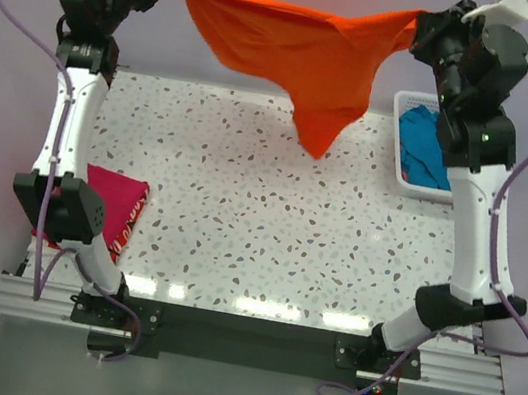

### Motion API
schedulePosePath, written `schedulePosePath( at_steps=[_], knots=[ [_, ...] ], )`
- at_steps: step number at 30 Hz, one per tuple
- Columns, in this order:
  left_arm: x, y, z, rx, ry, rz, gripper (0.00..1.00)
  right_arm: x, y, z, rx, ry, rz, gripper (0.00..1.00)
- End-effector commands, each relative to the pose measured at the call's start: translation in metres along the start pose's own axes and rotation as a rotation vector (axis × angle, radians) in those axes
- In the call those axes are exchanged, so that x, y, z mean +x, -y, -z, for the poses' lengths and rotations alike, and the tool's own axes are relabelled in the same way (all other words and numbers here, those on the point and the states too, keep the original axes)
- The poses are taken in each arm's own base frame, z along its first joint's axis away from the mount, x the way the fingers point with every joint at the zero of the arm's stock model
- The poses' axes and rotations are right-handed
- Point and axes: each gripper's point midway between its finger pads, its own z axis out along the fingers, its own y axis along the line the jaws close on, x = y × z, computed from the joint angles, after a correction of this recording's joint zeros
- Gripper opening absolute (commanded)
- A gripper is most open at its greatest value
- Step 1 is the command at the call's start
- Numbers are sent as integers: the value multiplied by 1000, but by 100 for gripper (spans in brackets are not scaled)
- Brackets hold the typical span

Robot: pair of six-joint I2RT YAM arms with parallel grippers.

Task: Fold and stack the t-shirts
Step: Flatten the tshirt out

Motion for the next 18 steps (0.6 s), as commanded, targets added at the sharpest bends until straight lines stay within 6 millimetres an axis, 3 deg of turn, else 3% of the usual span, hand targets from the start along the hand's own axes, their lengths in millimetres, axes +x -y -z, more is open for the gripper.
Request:
schedulePosePath(
  at_steps=[1, 2, 3, 4, 5, 6, 7, 8, 9, 10, 11, 12, 13, 15, 16, 18],
  knots=[
    [-11, 36, 36, 129, 42, -13, 0, -28, 4, 39, -22, 91, 7, 0],
    [-7, 35, 48, 116, 49, -5, 0, -15, 11, 43, -2, 65, -8, 0],
    [7, 23, 52, 91, 28, 28, 0, 2, 19, 44, 20, 34, -14, 0],
    [46, -18, 57, 15, -35, 81, 0, 37, 34, 55, 49, -36, -11, 0],
    [58, -21, 71, 4, -50, 97, 0, 59, 42, 61, 70, -80, -34, 0],
    [77, -37, 80, -34, -77, 138, 0, 79, 51, 69, 92, -118, -48, 0],
    [121, -76, 97, -113, -137, 191, 0, 134, 73, 78, 145, -227, -40, 0],
    [134, -76, 112, -123, -145, 200, 0, 141, 78, 97, 155, -234, -81, 0],
    [153, -90, 125, -169, -167, 217, 0, 163, 87, 111, 177, -278, -95, 0],
    [200, -123, 152, -270, -242, 260, 0, 221, 109, 130, 220, -396, -84, 0],
    [234, -145, 183, -353, -279, 276, 0, 261, 128, 158, 260, -470, -90, 0],
    [227, -139, 184, -338, -259, 259, 0, 253, 124, 162, 247, -449, -110, 0],
    [259, -158, 214, -395, -304, 274, 0, 302, 140, 185, 281, -555, -125, 0],
    [292, -178, 246, -467, -356, 287, 0, 336, 146, 209, 270, -628, -162, 7],
    [323, -191, 274, -496, -411, 305, 0, 376, 159, 233, 296, -723, -170, 13],
    [345, -198, 297, -517, -453, 307, 1, 420, 165, 265, 298, -841, -222, 16]
  ],
)
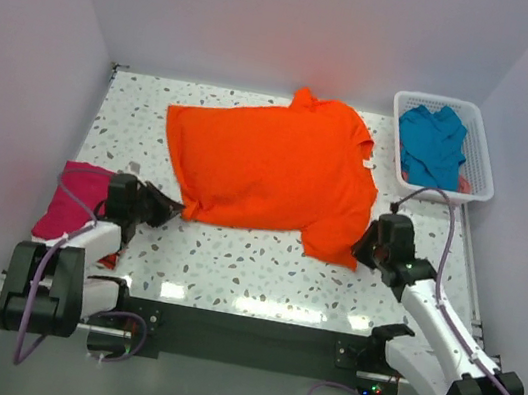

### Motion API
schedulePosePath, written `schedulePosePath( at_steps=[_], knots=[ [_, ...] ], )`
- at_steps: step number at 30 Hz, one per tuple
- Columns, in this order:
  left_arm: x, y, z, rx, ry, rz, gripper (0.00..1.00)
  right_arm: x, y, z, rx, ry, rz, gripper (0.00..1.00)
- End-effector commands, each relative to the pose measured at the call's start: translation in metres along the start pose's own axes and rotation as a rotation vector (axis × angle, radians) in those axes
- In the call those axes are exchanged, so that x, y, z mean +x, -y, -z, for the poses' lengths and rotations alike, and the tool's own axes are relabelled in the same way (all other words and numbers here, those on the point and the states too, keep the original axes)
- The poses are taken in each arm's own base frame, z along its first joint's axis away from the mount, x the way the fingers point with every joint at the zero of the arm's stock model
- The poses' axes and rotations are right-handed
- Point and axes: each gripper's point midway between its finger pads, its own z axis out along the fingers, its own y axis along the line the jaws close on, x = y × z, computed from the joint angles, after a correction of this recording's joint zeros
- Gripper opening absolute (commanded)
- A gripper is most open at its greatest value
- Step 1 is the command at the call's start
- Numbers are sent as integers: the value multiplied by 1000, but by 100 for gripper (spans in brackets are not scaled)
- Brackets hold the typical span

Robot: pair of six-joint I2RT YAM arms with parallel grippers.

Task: Fold and stack the t-shirts
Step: Flatten the tshirt out

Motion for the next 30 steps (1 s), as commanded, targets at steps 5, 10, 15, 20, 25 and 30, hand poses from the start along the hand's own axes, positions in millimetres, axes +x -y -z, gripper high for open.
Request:
schedulePosePath(
  at_steps=[5, 10, 15, 20, 25, 30],
  knots=[
    [29, -27, 26, 12, 11, -140, 57, 83, 23, 3, -42, -163, -136, 56],
    [6, -26, 65, -92, 174, -146, 79, 84, 15, 22, -127, -126, -208, 75],
    [-21, -21, 81, -151, 313, -109, 78, 55, 13, 28, -96, -47, -189, 75],
    [-48, -9, 54, -206, 311, -73, 70, 2, -17, 7, -114, 25, -96, 74],
    [-78, 31, 1, -282, 314, -143, 64, -61, -67, -44, -112, 39, 12, 73],
    [-81, 26, -47, -402, 271, -143, 62, -84, -91, -138, 16, -61, 119, 71]
  ],
)
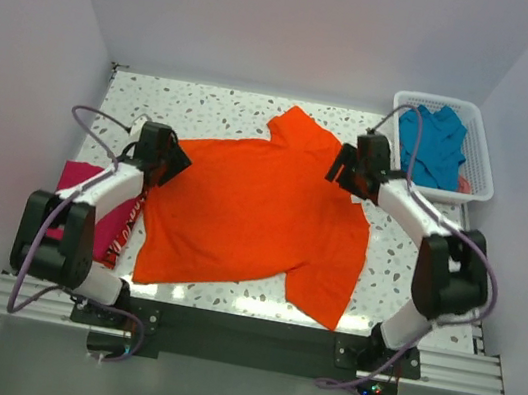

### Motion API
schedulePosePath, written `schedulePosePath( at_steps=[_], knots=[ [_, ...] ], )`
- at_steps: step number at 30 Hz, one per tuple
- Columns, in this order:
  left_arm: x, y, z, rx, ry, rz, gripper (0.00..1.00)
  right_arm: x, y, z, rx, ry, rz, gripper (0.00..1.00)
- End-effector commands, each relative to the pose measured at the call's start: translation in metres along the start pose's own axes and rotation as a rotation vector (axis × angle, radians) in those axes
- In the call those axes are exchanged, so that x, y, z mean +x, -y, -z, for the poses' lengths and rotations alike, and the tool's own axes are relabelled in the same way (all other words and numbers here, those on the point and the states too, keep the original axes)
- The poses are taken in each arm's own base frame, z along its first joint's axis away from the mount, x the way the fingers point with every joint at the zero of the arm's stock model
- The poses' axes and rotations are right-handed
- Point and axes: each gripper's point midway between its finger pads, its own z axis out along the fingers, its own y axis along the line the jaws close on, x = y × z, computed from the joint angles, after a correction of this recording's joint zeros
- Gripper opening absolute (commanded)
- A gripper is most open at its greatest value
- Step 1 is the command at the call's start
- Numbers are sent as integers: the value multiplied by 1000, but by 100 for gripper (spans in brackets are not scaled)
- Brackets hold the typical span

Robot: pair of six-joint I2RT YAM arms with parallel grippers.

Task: Fold and stack the t-shirts
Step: Flatten the tshirt out

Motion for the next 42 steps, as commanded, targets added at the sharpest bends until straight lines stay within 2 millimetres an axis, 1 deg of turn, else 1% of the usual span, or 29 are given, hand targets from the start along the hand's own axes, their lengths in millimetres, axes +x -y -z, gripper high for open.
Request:
schedulePosePath(
  at_steps=[1, 2, 3, 4, 5, 6, 7, 8, 9, 10, 11, 14, 16, 17, 19, 20, 22, 23, 24, 26, 28, 29, 31, 32, 33, 36, 38, 41, 42],
  knots=[
    [-17, 5, -28, -75, 67, 21, 62, -30, -15, -53, 67, 10, 117, 71],
    [-17, 3, -34, -92, 69, 26, 62, -30, -14, -62, 94, -13, 131, 71],
    [-24, 10, -39, -93, 82, 30, 62, -48, -21, -70, 106, 20, 134, 71],
    [-20, 4, -51, -130, 67, 19, 62, -38, -15, -90, 142, -18, 151, 71],
    [-19, 2, -57, -155, 54, 4, 61, -34, -8, -98, 178, -47, 156, 71],
    [-28, 14, -62, -148, 69, -3, 61, -49, -18, -102, 173, -22, 158, 71],
    [-21, 6, -75, -188, 51, -15, 61, -41, -8, -118, 219, -45, 173, 71],
    [-20, 8, -81, -191, 38, -22, 60, -37, -3, -121, 249, -70, 183, 71],
    [-23, 16, -86, -184, 37, -26, 59, -51, -8, -123, 255, -48, 183, 70],
    [-16, 11, -97, -205, 16, -36, 59, -53, -2, -126, 292, -49, 193, 70],
    [-14, 12, -102, -206, 10, -44, 58, -49, 4, -130, 314, -72, 200, 70],
    [-15, 22, -121, -199, 4, -63, 56, -58, 8, -135, 328, -67, 200, 71],
    [-9, 21, -134, -206, -25, -81, 56, -63, 17, -137, 345, -71, 201, 72],
    [-16, 32, -137, -182, -16, -87, 56, -68, 18, -138, 345, -64, 197, 72],
    [-12, 36, -148, -167, -33, -103, 56, -70, 30, -144, 357, -77, 188, 72],
    [-20, 50, -152, -132, -18, -105, 56, -77, 28, -146, 344, -69, 179, 72],
    [-15, 52, -165, -127, -45, -119, 57, -78, 41, -155, 358, -91, 169, 72],
    [-22, 65, -169, -105, -36, -121, 57, -88, 38, -155, 351, -72, 164, 72],
    [-16, 63, -179, -108, -54, -131, 58, -86, 46, -164, 356, -88, 157, 72],
    [-23, 78, -186, -72, -56, -133, 59, -98, 42, -167, 339, -67, 147, 72],
    [-17, 81, -198, -56, -80, -145, 60, -102, 49, -176, 339, -69, 134, 73],
    [-24, 92, -200, -31, -67, -145, 61, -113, 45, -176, 323, -45, 126, 73],
    [-21, 95, -210, -16, -78, -158, 64, -121, 43, -181, 296, -25, 122, 73],
    [-33, 108, -212, 20, -57, -157, 67, -130, 38, -180, 282, -3, 120, 75],
    [-28, 110, -217, 37, -77, -161, 69, -136, 38, -179, 271, 9, 122, 75],
    [-44, 131, -219, 124, -64, -161, 76, -160, 21, -167, 206, 69, 134, 80],
    [-55, 147, -214, 197, -40, -165, 82, -183, 4, -147, 153, 130, 133, 83],
    [-75, 179, -189, 326, 5, -174, 88, -207, -18, -115, 78, 196, 130, 89],
    [-86, 193, -171, 374, 25, -177, 90, -212, -22, -106, 65, 213, 125, 91]
  ],
)
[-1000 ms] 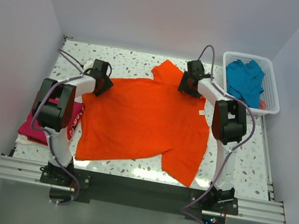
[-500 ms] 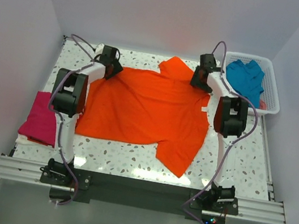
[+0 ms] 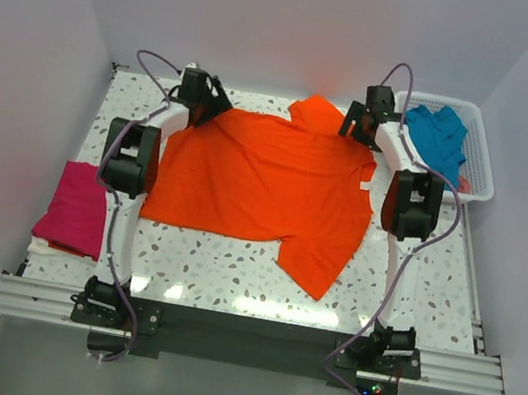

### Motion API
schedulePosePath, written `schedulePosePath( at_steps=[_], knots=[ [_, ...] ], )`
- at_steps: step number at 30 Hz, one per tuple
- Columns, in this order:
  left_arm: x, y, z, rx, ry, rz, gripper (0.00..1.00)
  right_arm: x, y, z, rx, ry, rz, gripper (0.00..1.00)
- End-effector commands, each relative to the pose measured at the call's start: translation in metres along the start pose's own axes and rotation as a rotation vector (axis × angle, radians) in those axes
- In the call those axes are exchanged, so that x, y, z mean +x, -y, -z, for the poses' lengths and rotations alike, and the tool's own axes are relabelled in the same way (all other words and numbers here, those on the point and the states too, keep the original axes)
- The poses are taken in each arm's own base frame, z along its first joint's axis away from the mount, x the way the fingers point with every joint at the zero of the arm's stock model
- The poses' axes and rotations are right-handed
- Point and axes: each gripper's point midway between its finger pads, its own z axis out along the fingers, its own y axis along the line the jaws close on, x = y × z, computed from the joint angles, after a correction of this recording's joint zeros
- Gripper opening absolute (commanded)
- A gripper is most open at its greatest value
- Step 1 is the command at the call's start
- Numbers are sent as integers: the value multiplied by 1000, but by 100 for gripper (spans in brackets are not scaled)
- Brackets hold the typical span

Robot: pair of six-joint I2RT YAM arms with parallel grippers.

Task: Fold and stack the t-shirts
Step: Flatten the tshirt out

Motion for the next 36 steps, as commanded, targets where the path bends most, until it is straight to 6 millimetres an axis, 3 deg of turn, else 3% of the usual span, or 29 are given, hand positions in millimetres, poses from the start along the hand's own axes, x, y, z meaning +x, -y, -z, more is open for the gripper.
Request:
schedulePosePath(
  at_steps=[1, 2, 3, 5, 6, 7, 8, 9, 10, 11, 12, 13, 14, 15, 16, 17, 18, 19, 21, 22, 23, 24, 25, 26, 27, 28, 30, 31, 36],
  knots=[
    [-43, 51, 33, 201, 92, -57, 91, -86, -28, 87, -154, 228, -21, 92],
    [-59, 65, 50, 234, 135, -68, 94, -82, -28, 90, -162, 219, -21, 92],
    [-66, 70, 58, 248, 152, -75, 95, -91, -29, 109, -176, 245, -29, 93],
    [-76, 75, 72, 260, 179, -88, 95, -83, -27, 117, -182, 233, -32, 94],
    [-89, 82, 88, 263, 212, -91, 95, -88, -27, 132, -197, 250, -44, 94],
    [-92, 83, 96, 258, 221, -93, 95, -86, -26, 140, -201, 250, -49, 94],
    [-95, 83, 112, 255, 235, -93, 95, -67, -20, 136, -186, 209, -47, 94],
    [-97, 80, 118, 237, 250, -84, 95, -72, -18, 159, -198, 240, -75, 95],
    [-96, 78, 126, 230, 254, -66, 95, -70, -17, 166, -211, 252, -89, 94],
    [-89, 72, 140, 211, 245, -53, 93, -38, -8, 155, -193, 194, -93, 95],
    [-87, 65, 146, 187, 252, -38, 91, -31, -5, 161, -198, 195, -126, 95],
    [-68, 46, 146, 139, 213, -15, 90, -34, -3, 182, -220, 238, -151, 95],
    [-73, 48, 165, 139, 243, 0, 89, -1, 7, 175, -200, 181, -158, 94],
    [-63, 36, 170, 98, 232, 14, 88, 10, 10, 179, -204, 174, -176, 94],
    [-38, 13, 171, 42, 189, 29, 86, 7, 14, 199, -221, 222, -194, 95],
    [-34, 17, 188, 43, 202, 30, 86, 41, 25, 190, -193, 164, -194, 95],
    [-27, 8, 194, 6, 212, 42, 86, 53, 31, 193, -188, 157, -207, 95],
    [5, -10, 196, -45, 157, 34, 86, 82, 42, 190, -168, 122, -209, 95],
    [16, -18, 219, -70, 183, 38, 85, 92, 48, 212, -194, 157, -232, 93],
    [43, -36, 224, -116, 138, 30, 83, 120, 58, 209, -178, 120, -236, 92],
    [43, -36, 239, -109, 161, 29, 82, 118, 57, 226, -212, 161, -244, 92],
    [50, -43, 245, -128, 163, 21, 82, 126, 60, 230, -218, 160, -262, 92],
    [68, -53, 257, -153, 145, 1, 79, 138, 64, 240, -232, 161, -275, 91],
    [80, -56, 263, -156, 123, -9, 78, 152, 65, 236, -228, 126, -268, 91],
    [86, -65, 269, -189, 127, -11, 78, 153, 65, 247, -253, 146, -283, 90],
    [106, -82, 276, -240, 91, -21, 77, 173, 70, 246, -251, 111, -280, 89],
    [104, -96, 293, -282, 145, -7, 75, 188, 68, 256, -288, 109, -292, 88],
    [115, -113, 299, -326, 134, -3, 73, 207, 73, 252, -278, 77, -291, 88],
    [119, -134, 318, -342, 193, 42, 71, 243, 72, 255, -299, 13, -298, 83]
  ],
)
